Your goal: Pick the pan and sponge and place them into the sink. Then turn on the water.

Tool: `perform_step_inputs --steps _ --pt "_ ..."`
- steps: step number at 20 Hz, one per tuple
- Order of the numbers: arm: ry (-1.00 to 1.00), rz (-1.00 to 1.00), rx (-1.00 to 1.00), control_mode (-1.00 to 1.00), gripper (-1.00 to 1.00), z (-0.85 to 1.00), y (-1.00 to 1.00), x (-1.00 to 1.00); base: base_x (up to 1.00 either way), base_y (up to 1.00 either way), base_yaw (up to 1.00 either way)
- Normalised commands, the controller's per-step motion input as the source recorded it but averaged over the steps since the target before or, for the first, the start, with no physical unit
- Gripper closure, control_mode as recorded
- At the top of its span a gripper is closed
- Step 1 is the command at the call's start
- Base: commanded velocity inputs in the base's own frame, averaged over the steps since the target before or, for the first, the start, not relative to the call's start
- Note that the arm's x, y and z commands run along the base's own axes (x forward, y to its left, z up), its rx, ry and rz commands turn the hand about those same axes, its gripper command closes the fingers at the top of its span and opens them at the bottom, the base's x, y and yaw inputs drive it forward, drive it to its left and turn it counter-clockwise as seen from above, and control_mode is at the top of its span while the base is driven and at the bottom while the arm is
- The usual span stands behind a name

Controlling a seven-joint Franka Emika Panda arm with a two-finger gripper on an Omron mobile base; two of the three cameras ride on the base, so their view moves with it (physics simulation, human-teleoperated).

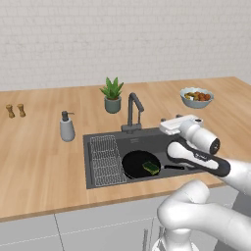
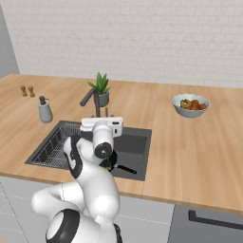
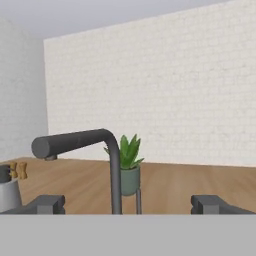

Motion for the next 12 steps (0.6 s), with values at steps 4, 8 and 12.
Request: perform_step_inputs --steps 4,8,12 --pt "0.0 0.0 0.0 -1.0 -1.0 -0.17 0.04 0.0 0.0 0.0 0.0" --pt "0.0 0.0 0.0 -1.0 -1.0 -0.16 0.14 0.03 0.0 0.0 0.0" --pt "0.0 0.04 0.0 -1.0 -1.0 -0.23 0.22 0.24 0.0 0.0 0.0"
